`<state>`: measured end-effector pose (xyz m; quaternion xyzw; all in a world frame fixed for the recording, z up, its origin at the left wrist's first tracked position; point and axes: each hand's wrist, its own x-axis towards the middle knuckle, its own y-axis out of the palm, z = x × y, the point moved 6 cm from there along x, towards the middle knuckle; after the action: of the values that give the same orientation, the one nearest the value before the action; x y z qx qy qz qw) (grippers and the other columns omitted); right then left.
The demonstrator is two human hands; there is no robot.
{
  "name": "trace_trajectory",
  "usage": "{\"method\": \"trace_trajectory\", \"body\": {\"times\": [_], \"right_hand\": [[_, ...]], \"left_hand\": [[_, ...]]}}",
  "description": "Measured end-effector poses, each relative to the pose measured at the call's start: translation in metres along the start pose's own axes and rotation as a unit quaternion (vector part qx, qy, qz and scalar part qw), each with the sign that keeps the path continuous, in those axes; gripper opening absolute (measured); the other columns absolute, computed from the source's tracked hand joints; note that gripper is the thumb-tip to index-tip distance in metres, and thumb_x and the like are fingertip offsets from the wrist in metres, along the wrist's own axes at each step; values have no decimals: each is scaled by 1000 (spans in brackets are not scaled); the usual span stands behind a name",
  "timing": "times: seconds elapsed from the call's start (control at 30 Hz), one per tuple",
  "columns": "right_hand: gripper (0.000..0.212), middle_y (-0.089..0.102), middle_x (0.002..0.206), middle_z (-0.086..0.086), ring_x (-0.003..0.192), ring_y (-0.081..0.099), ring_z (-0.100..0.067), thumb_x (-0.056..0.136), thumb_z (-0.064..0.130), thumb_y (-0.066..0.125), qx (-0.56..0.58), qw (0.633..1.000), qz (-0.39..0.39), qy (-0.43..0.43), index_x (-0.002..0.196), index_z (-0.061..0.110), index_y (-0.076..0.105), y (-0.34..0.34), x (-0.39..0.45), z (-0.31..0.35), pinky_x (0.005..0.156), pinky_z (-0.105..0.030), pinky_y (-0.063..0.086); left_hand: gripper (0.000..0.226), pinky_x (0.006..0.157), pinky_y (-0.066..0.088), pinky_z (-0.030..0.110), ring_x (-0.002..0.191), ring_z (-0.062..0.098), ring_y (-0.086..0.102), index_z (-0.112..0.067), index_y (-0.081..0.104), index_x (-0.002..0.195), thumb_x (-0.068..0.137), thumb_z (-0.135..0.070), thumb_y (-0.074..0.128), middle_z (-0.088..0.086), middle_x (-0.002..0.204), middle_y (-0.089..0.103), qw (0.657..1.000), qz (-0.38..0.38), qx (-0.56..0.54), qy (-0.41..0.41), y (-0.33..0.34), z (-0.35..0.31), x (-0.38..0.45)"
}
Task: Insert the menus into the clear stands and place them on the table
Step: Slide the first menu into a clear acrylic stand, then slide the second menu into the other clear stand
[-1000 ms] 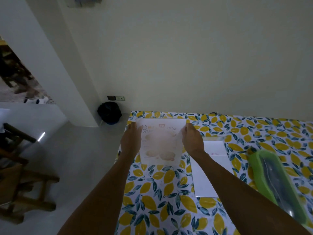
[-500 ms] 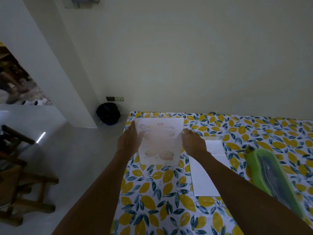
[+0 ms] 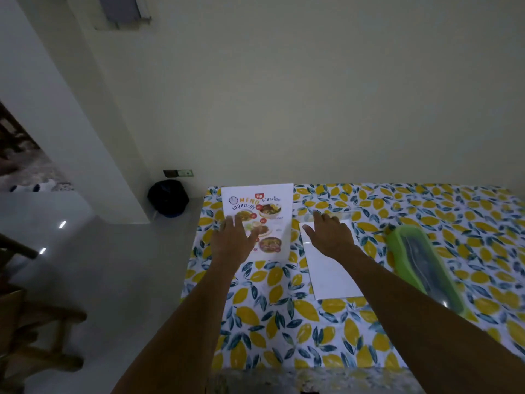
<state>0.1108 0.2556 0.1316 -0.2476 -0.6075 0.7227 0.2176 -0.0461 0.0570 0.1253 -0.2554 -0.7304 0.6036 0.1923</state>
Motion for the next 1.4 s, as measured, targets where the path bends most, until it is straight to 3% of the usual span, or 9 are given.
{"method": "trace_trajectory", "body": {"times": [0.27,0.57,0.73,1.0,1.17,1.4], "right_hand": [[64,54,135,-18,122,52,-38,99,53,32,-20,999,-1,35,146,9,33,8,-54,-54,95,-48,48],[66,51,141,-18,128,49,-39,98,54,33,-8,997,27,65,147,11,31,31,-56,-131,101,-50,43],[65,54,136,-19,123,53,-40,98,53,34,-7,997,52,47,146,9,33,55,-29,-171,97,-50,46],[58,56,128,-18,117,54,-39,98,51,35,-11,990,140,-5,140,10,37,119,0,-215,90,-50,50],[53,53,133,-19,120,53,-39,100,44,37,12,987,160,-15,139,8,38,135,8,-228,91,-48,47],[54,47,139,-18,121,51,-41,99,44,40,62,986,157,17,137,6,40,151,5,-232,94,-51,48]], "left_hand": [[74,103,37,48,136,28,39,-13,38,142,92,-67,33,9,148,42,997,10,-9,71,25,-64,-30],[86,109,33,48,139,29,38,-12,34,148,90,-75,21,12,152,39,992,53,35,106,72,-139,-31],[87,101,42,51,129,32,47,-13,42,141,86,-78,21,11,142,49,994,90,18,68,111,-170,-17],[85,98,39,48,121,35,52,-19,43,138,85,-80,17,12,140,49,987,157,32,-12,182,-205,-7],[85,94,44,47,118,37,54,-16,44,138,86,-79,21,17,135,52,988,149,24,-43,204,-213,-2],[73,94,49,51,114,44,53,-4,48,129,91,-66,41,29,125,52,981,127,-77,-127,227,-209,-6]]}}
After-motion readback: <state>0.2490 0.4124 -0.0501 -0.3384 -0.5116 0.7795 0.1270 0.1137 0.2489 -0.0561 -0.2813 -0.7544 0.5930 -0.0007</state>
